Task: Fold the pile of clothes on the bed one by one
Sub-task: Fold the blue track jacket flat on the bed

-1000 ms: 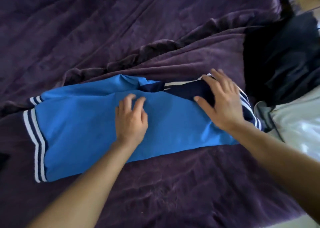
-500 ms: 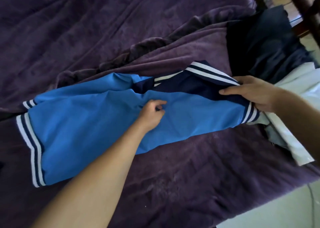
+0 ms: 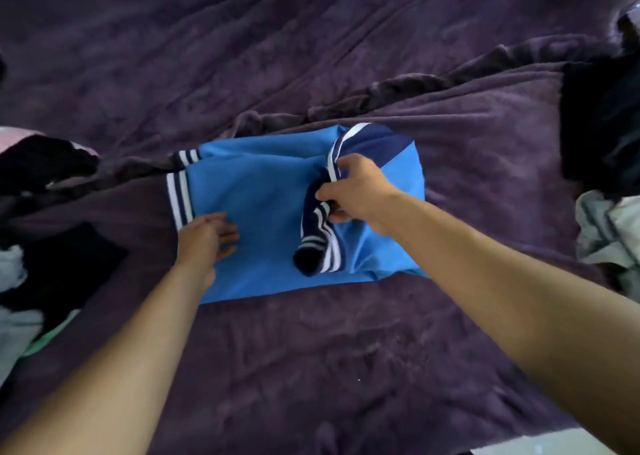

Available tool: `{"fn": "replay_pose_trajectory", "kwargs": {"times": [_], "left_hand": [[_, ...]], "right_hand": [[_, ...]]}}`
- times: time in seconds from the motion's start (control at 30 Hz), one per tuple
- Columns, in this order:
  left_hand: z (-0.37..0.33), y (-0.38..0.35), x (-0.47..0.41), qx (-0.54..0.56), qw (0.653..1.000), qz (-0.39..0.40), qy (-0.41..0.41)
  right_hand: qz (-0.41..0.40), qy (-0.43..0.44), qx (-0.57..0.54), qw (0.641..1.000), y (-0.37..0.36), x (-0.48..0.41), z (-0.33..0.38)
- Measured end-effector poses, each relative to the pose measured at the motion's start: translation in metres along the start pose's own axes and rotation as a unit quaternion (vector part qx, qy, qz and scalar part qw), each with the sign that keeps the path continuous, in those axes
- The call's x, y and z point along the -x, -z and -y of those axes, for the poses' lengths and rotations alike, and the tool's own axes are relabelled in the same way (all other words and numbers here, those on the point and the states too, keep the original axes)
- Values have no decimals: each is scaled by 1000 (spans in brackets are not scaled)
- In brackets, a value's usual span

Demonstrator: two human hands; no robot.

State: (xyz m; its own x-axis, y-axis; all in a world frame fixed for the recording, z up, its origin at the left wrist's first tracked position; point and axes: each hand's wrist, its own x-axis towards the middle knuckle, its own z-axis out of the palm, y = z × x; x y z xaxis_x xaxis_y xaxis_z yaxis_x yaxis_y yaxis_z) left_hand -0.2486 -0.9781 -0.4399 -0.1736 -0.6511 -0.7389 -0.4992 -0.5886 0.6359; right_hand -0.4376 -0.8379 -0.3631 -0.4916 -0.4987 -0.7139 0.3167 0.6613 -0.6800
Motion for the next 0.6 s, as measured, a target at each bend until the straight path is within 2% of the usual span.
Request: {"fn": "replay_pose_trajectory", "kwargs": {"times": [0.1, 0.23, 0.27, 0.3, 0.33, 0.37, 0.4, 0.43, 0.47, 0.53, 0.6], "left_hand": [[15, 31, 2, 22, 998, 24, 50], [29, 20, 13, 32, 990, 88, 108], [32, 13, 17, 30, 989, 108, 100], [34, 3, 22, 30, 987, 134, 87], [35, -9, 28, 29, 984, 162, 70], [35, -21, 32, 19, 981, 186, 47], [36, -33, 36, -6, 980, 196, 17], [38, -46, 37, -40, 980, 196, -10], [42, -58, 39, -70, 979, 189, -26], [46, -76, 38, -85, 981, 170, -26], [40, -80, 36, -64, 984, 166, -17]], "right_hand": [[7, -2, -42, 999, -41, -9, -7], [56, -12, -70, 996, -61, -14, -6], [20, 10, -51, 998, -57, -16, -7], [-50, 52, -1, 997, -47, -20, -10], [-138, 101, 76, 982, -32, -22, -16], [-220, 137, 160, 952, -14, -24, -23], [-272, 146, 225, 924, 5, -25, -32], [-291, 127, 260, 912, 21, -26, -44], [-274, 85, 268, 920, 35, -28, -56], [-196, 1, 212, 958, 48, -29, -81], [-155, -16, 133, 979, 49, -32, -93]]}}
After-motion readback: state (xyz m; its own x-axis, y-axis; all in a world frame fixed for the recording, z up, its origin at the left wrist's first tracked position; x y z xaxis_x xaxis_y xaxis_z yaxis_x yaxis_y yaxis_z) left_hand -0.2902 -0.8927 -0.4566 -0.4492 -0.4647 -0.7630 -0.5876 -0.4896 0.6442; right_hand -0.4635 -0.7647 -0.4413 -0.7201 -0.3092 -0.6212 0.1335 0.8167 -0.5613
